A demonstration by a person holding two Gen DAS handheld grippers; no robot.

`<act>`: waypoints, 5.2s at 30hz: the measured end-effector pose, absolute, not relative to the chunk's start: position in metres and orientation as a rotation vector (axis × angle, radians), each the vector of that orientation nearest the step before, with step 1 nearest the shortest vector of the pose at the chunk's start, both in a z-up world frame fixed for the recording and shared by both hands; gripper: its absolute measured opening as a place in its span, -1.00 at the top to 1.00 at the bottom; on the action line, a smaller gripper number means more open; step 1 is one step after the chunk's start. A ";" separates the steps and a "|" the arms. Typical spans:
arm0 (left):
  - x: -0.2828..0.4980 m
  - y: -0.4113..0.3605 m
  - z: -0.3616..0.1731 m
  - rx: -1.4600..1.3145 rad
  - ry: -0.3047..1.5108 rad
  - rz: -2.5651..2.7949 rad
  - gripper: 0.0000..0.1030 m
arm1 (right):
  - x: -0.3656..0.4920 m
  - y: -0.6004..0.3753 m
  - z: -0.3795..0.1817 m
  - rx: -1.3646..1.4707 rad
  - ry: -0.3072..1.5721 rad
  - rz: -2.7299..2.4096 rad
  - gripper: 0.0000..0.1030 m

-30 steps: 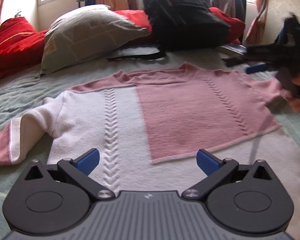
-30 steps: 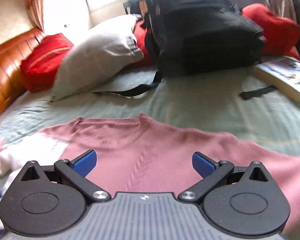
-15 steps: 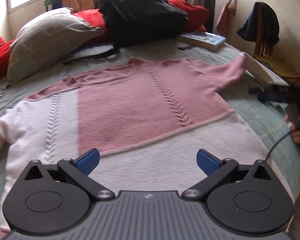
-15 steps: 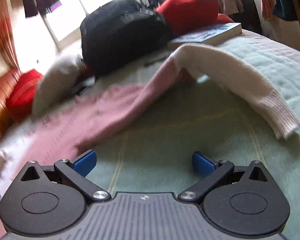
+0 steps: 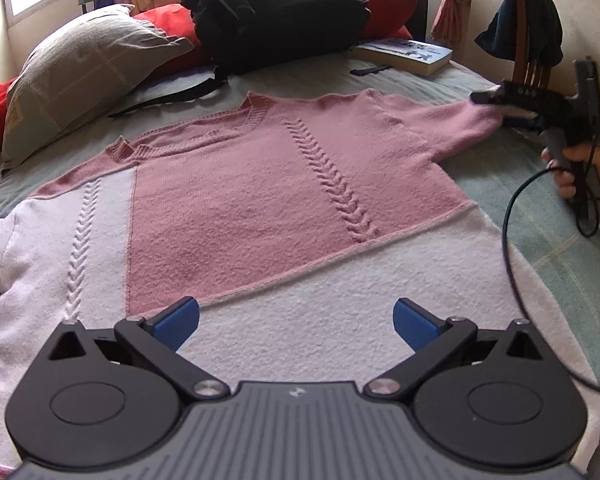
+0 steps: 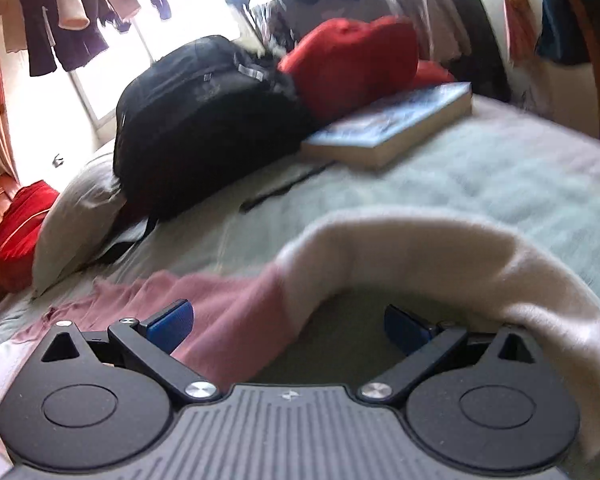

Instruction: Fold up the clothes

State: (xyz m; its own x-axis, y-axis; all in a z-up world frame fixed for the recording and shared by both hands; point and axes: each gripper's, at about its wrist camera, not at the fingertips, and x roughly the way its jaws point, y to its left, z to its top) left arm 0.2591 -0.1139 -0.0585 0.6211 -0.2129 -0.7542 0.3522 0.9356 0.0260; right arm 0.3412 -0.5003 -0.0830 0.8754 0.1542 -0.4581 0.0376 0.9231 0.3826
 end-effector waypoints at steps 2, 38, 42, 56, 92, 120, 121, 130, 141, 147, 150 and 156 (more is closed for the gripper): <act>0.260 -0.112 -0.060 0.177 0.845 -0.325 -0.99 | 0.335 -0.508 -0.077 0.384 0.471 0.049 -1.00; 0.263 -0.110 -0.075 0.168 0.872 -0.305 -0.99 | 0.343 -0.614 -0.098 0.826 0.370 -0.025 -1.00; 0.264 -0.112 -0.075 0.171 0.869 -0.304 -0.99 | 0.342 -0.622 -0.105 0.876 0.413 -0.028 -1.00; 0.262 -0.112 -0.074 0.177 0.868 -0.308 -0.99 | 0.326 -0.630 -0.082 0.678 0.493 -0.255 0.78; 0.254 -0.085 -0.064 0.192 0.830 -0.242 -0.99 | 0.424 -0.463 -0.074 0.506 0.897 0.323 -1.00; 0.255 -0.089 -0.063 0.202 0.831 -0.259 -0.99 | 0.369 -0.607 -0.066 0.412 0.785 -0.286 -0.99; 0.255 -0.090 -0.064 0.202 0.830 -0.263 -0.99 | 0.367 -0.606 -0.064 0.406 0.784 -0.312 -1.00; 0.246 -0.096 -0.060 0.214 0.816 -0.293 -0.99 | 0.382 -0.509 -0.067 0.175 0.851 -0.168 -1.00; 0.242 -0.082 -0.057 0.186 0.802 -0.277 -0.99 | 0.342 -0.485 -0.051 0.131 0.849 -0.094 -1.00; 0.232 -0.078 -0.048 0.177 0.781 -0.289 -0.99 | 0.354 -0.397 -0.032 0.007 0.778 0.097 -1.00; 0.230 -0.073 -0.047 0.165 0.778 -0.283 -0.99 | 0.370 -0.381 -0.053 0.000 0.825 0.115 -1.00; 0.230 -0.062 -0.051 0.141 0.788 -0.289 -0.99 | 0.353 -0.396 -0.075 0.033 0.876 0.101 -1.00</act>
State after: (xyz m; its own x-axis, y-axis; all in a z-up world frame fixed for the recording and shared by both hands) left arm 0.2304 -0.0617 -0.0513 0.6684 -0.2025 -0.7157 0.3073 0.9514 0.0178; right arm 0.3528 -0.3965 -0.0749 0.6361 0.1017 -0.7649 -0.0744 0.9947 0.0703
